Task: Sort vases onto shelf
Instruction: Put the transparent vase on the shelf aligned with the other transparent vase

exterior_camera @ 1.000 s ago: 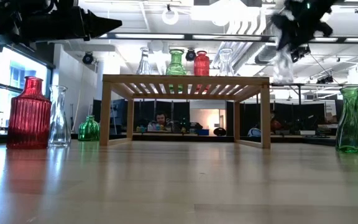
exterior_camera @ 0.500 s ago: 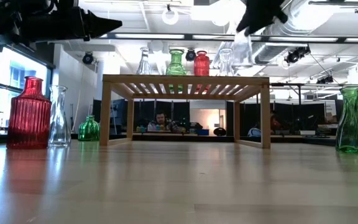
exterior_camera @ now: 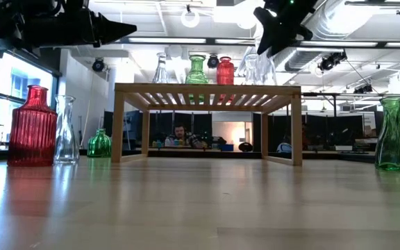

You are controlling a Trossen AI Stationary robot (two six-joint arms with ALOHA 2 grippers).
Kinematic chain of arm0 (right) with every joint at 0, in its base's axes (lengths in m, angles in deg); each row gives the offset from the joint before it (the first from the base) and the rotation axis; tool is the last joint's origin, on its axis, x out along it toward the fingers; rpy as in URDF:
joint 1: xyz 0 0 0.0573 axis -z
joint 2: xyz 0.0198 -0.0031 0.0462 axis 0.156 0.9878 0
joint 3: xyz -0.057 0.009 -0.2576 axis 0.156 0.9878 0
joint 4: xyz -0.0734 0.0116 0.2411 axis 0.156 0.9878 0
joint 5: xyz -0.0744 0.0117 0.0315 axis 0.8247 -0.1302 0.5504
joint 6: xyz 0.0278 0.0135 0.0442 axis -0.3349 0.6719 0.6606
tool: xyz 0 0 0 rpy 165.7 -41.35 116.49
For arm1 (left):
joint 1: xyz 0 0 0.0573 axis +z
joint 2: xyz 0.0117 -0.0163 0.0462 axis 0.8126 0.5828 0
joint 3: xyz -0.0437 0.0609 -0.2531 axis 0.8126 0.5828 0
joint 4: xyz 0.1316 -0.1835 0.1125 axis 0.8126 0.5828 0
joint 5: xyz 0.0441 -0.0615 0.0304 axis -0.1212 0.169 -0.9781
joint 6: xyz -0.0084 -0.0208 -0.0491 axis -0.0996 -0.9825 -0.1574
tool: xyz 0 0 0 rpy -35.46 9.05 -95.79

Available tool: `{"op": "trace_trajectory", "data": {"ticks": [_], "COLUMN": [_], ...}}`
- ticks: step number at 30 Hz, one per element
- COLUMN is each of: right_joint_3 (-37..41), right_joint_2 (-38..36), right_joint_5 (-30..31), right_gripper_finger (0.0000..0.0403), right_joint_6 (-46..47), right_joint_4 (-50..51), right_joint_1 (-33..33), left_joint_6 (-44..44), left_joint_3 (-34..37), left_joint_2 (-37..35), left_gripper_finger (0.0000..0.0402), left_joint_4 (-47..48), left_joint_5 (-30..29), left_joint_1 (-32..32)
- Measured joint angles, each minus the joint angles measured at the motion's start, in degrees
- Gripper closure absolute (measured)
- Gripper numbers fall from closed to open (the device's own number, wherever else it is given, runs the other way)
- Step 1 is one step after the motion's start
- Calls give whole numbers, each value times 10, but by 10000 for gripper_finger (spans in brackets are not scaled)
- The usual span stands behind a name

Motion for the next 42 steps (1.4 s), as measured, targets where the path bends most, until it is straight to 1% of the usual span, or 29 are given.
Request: {"op": "trace_trajectory", "data": {"ticks": [5, 13, 20, 23, 33, 37, 42], "right_joint_3": [0, 0, 0, 0, 0, 0, 0], "right_joint_2": [4, 30, 32, 32, 31, 31, 19], "right_joint_5": [-19, -21, -21, -21, -15, -14, -12], "right_gripper_finger": [270, 270, 266, 252, 172, 159, 158], "right_joint_6": [11, 11, 10, 8, -9, -18, -31], "right_joint_4": [-3, -27, -31, -30, -27, -27, -28], "right_joint_1": [19, 28, 28, 28, 28, 28, 28], "left_joint_6": [0, 0, 0, 0, 0, 0, 0], "left_joint_3": [0, 0, 0, 0, 0, 0, 0], "left_joint_2": [0, 0, 0, 0, 0, 0, 0], "left_gripper_finger": [402, 402, 401, 402, 401, 402, 401], "left_joint_4": [0, -1, -1, -1, -1, -1, -1], "left_joint_5": [0, 0, 0, 0, 0, 0, 0], "left_joint_1": [0, 0, 0, 0, 0, 0, 0]}}
